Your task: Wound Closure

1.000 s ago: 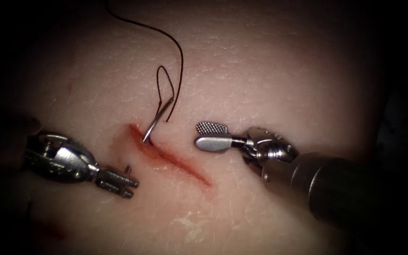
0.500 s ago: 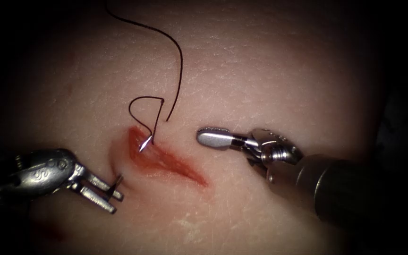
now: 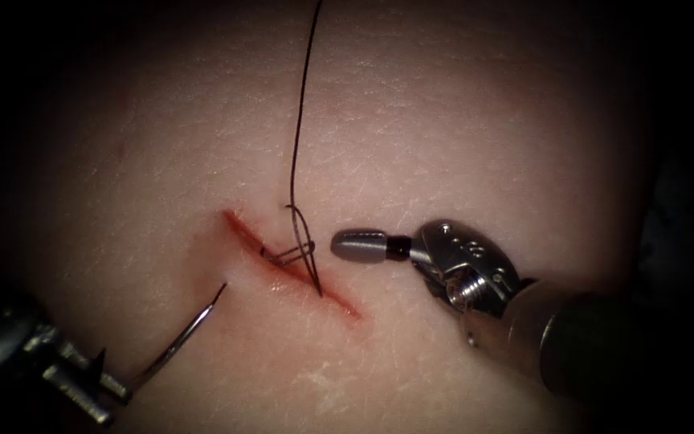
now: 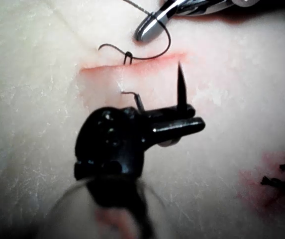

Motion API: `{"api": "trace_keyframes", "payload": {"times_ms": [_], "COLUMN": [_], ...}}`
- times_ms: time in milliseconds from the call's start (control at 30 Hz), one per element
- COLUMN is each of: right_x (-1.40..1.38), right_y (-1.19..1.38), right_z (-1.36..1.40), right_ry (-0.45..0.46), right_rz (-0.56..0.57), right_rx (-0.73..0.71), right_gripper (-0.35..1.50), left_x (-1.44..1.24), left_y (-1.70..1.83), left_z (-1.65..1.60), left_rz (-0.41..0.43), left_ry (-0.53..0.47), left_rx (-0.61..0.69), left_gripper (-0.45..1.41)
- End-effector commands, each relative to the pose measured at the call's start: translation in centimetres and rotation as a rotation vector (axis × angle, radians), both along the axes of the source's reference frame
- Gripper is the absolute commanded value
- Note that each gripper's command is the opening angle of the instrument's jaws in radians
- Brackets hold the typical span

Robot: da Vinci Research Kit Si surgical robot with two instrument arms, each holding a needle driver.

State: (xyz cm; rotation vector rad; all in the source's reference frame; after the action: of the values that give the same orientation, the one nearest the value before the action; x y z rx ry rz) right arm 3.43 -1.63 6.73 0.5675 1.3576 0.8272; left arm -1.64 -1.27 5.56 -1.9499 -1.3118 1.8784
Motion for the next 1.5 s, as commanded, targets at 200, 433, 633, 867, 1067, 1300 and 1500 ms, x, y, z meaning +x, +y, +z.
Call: {"api": "trace_keyframes", "payload": {"times_ms": [200, 433, 633, 867, 1067, 1300, 1500], "right_x": [0.14, 0.31, 0.65, 1.03, 1.08, 1.25, 1.22], "right_y": [-0.09, -0.25, -0.43, -0.43, -0.41, -0.43, -0.54], "right_z": [-0.26, -0.80, -1.03, -0.90, -0.77, -0.51, -0.46], "right_ry": [0.014, -0.005, -0.030, -0.089, -0.154, -0.210, -0.228], "right_rz": [-0.014, -0.034, -0.068, -0.066, -0.076, -0.108, -0.174], "right_rx": [-0.087, -0.217, -0.321, -0.398, -0.423, -0.429, -0.431], "right_gripper": [-0.16, 0.81, 1.13, 1.13, 1.06, 0.91, -0.35], "left_x": [0.10, 0.26, 0.31, 0.32, 0.33, 0.32, 0.31], "left_y": [-0.07, 0.07, 0.10, 0.08, 0.06, 0.09, 0.14], "left_z": [-0.30, -0.32, -0.33, -0.40, -0.45, -0.45, -0.46], "left_rz": [-0.111, -0.204, -0.244, -0.271, -0.291, -0.305, -0.327], "left_ry": [-0.065, -0.196, -0.244, -0.262, -0.266, -0.259, -0.262], "left_rx": [-0.085, -0.300, -0.438, -0.477, -0.492, -0.494, -0.482], "left_gripper": [-0.45, -0.45, -0.45, -0.45, -0.45, -0.45, -0.45]}}
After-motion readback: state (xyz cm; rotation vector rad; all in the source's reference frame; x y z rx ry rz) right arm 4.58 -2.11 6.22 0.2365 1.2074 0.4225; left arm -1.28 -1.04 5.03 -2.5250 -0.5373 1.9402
